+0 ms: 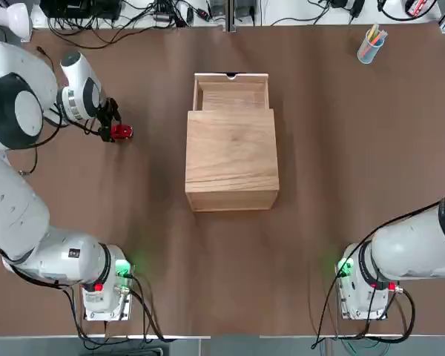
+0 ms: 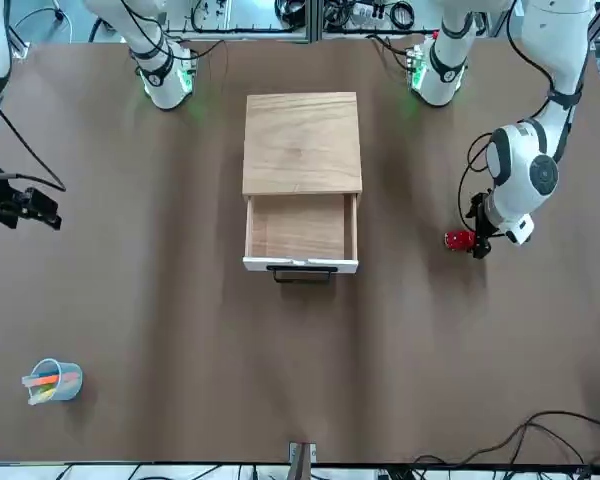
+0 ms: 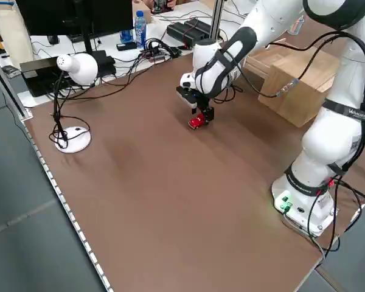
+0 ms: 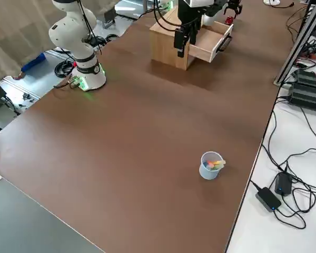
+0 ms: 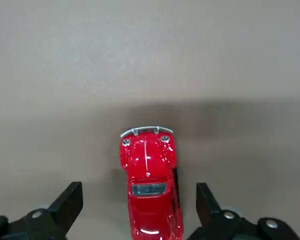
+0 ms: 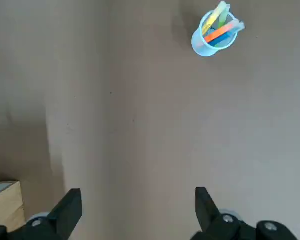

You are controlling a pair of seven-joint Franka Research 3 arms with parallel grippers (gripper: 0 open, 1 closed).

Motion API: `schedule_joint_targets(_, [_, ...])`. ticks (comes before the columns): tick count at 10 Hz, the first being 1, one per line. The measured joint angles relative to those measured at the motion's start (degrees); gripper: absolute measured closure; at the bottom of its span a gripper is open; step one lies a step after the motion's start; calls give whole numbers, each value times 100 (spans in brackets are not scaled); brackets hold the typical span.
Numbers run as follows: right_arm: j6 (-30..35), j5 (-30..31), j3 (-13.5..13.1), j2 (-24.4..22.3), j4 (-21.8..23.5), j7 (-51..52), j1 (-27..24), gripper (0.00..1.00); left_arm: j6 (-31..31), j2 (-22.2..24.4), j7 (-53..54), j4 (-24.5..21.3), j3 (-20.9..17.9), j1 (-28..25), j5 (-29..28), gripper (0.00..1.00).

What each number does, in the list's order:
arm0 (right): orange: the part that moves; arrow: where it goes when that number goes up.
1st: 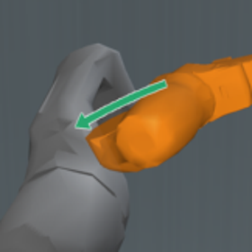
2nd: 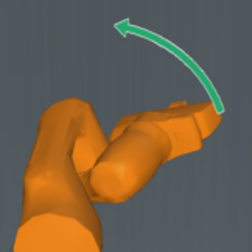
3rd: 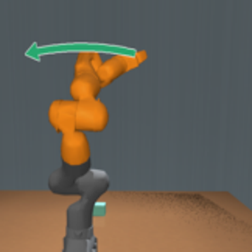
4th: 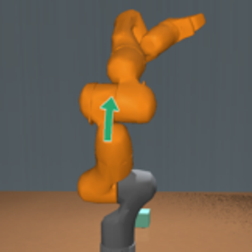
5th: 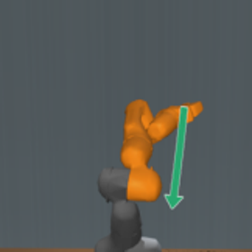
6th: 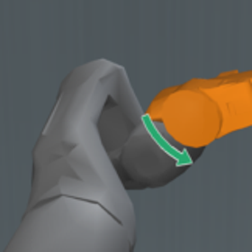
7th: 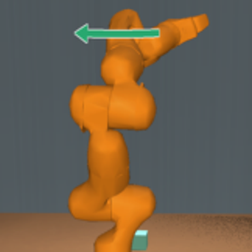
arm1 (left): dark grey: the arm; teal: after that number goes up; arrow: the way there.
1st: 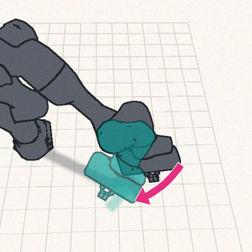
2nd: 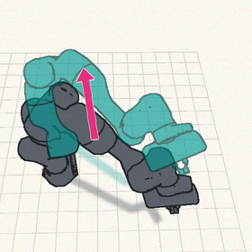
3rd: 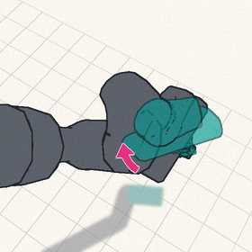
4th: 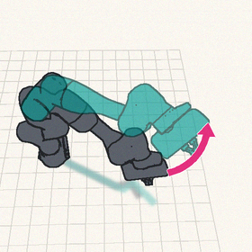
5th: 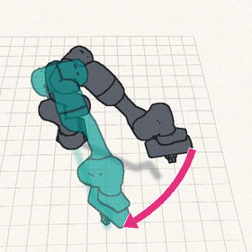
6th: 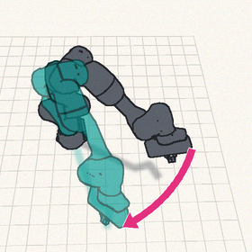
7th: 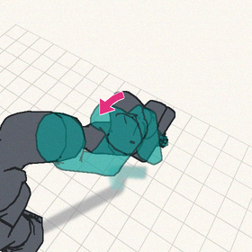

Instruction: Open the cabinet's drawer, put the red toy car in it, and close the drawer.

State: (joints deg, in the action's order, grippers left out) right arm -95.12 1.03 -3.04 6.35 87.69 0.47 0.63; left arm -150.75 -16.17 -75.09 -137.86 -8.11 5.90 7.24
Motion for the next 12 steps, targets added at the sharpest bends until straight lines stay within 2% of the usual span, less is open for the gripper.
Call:
schedule_joint_targets(3, [-92,-2,-114,-285,171,-1,151,1,-87,-91,-6,5,13,11,5,3])
schedule_joint_targets(5, [68,-4,-124,-446,204,-1,187,1,-112,-113,-8,12,29,14,6,11])
schedule_joint_targets(8, [123,-4,-125,-474,218,-2,210,1,-177,-135,-42,40,36,18,6,56])
schedule_joint_targets(12, [125,-137,-141,-474,243,-44,239,1,-184,-115,-81,124,118,21,12,56])
